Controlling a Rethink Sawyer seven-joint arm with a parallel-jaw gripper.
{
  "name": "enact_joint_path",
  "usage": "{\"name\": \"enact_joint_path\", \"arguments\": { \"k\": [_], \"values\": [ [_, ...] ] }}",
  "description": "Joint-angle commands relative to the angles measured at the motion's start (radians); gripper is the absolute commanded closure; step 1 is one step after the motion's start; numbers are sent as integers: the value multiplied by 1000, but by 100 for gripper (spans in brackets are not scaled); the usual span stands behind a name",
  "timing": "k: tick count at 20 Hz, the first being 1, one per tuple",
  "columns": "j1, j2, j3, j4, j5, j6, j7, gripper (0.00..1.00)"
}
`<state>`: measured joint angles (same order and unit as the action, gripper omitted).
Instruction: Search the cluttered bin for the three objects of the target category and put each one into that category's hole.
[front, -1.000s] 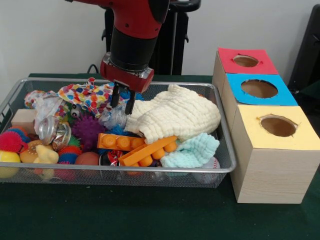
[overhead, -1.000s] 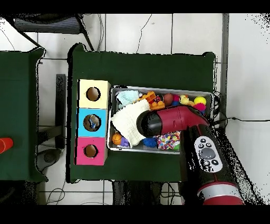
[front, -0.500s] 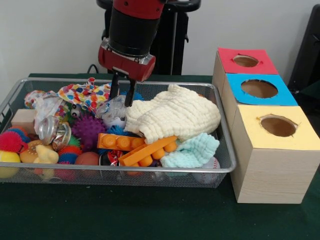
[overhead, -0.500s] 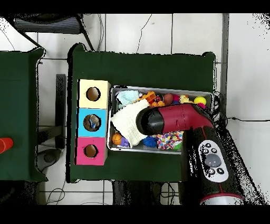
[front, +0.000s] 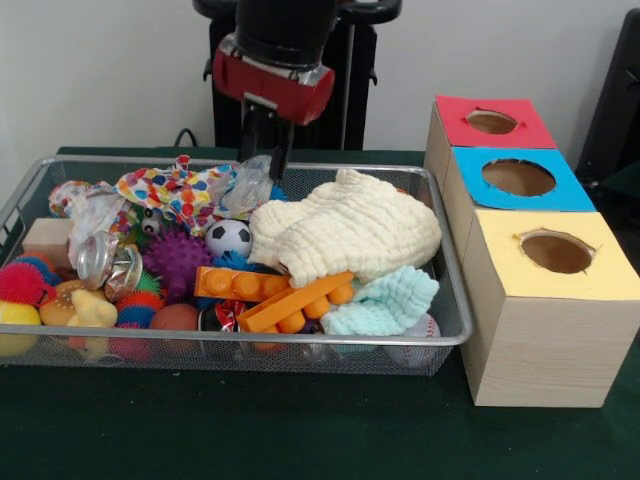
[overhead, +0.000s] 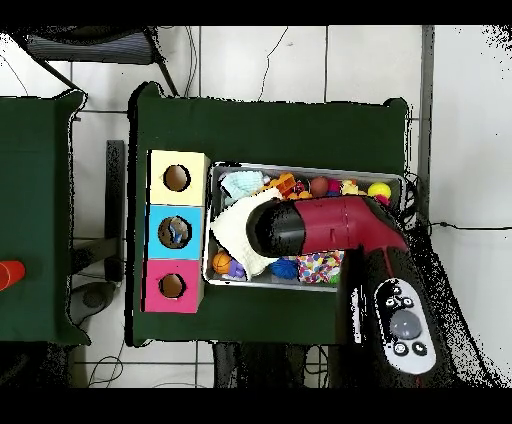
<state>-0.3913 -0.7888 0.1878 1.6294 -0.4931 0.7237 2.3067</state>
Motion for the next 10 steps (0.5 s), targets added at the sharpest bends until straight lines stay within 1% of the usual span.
{"name": "enact_joint_path", "arguments": {
  "k": [1,5,10],
  "values": [
    [60,-109,-4,79,91,154,41,100],
    [98,-134,-23,73,126,168,78,100],
    [160,-153,-66,69,153,160,139,100]
  ]
}}
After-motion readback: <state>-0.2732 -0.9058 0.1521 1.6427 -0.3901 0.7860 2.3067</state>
